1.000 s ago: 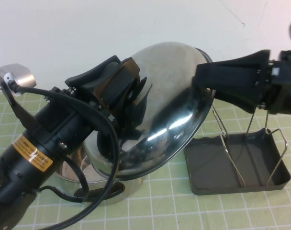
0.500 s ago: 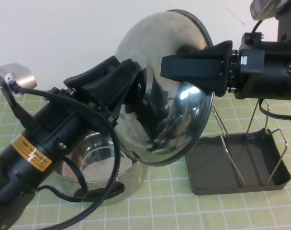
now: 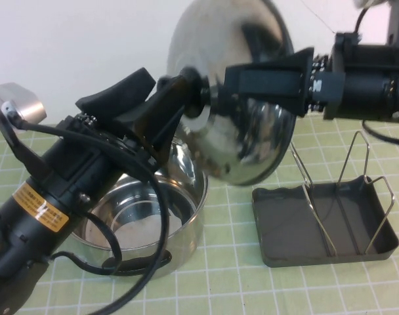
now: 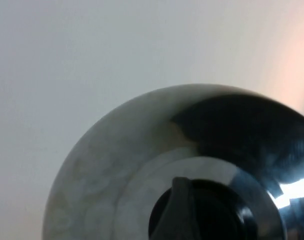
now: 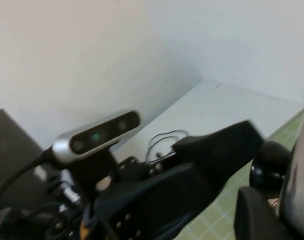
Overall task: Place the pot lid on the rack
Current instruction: Place the pot lid on the pot rack
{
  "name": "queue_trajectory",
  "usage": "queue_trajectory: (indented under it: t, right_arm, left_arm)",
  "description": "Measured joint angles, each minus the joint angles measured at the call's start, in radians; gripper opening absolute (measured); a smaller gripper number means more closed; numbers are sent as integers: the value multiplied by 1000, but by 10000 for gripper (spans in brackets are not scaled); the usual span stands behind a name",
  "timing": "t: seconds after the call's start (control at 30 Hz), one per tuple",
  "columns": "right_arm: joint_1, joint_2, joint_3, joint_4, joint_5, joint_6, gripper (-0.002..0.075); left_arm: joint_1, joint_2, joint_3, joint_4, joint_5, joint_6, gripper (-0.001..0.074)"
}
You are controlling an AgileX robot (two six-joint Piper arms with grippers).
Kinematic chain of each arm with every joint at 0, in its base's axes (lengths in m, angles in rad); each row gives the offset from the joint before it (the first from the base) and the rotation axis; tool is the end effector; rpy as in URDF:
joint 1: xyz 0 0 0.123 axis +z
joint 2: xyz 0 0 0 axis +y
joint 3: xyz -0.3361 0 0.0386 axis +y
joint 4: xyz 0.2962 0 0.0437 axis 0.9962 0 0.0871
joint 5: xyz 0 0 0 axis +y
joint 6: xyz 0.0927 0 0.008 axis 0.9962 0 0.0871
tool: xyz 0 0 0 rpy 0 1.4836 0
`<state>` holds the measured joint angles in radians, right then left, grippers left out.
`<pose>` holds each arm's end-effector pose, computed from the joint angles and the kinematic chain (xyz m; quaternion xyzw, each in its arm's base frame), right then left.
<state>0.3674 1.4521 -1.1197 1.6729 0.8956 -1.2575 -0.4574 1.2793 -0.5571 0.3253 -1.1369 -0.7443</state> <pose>0.3015 0.1935 0.3991 -0.2486 0.6896 0.5387 0.4153 0.2308 -0.1437 0.3341 0.0876 0.5205 -0.4935 0.6913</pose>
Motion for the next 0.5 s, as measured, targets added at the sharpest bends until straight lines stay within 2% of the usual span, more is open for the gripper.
queue_trajectory:
  t: [0.07,0.17,0.33,0.4,0.5]
  right_arm:
    - [0,-20,-4,-4,-37,-9,98]
    - [0,-81,-7,-99,-114,-5,98]
    - [0,-193,-7,-464,-222,180,98]
    - [0,-219,-7,-606,-227,284,98]
    - [0,-230,0,-777,-227,420,98]
  left_arm:
    - [0,0,0,-2,0,27,535]
    - [28,-5,0,-2,34,55,433]
    - [109,-48,0,55,232,79,104]
    - [140,-67,0,97,308,88,48]
    - [168,-80,0,152,400,92,15]
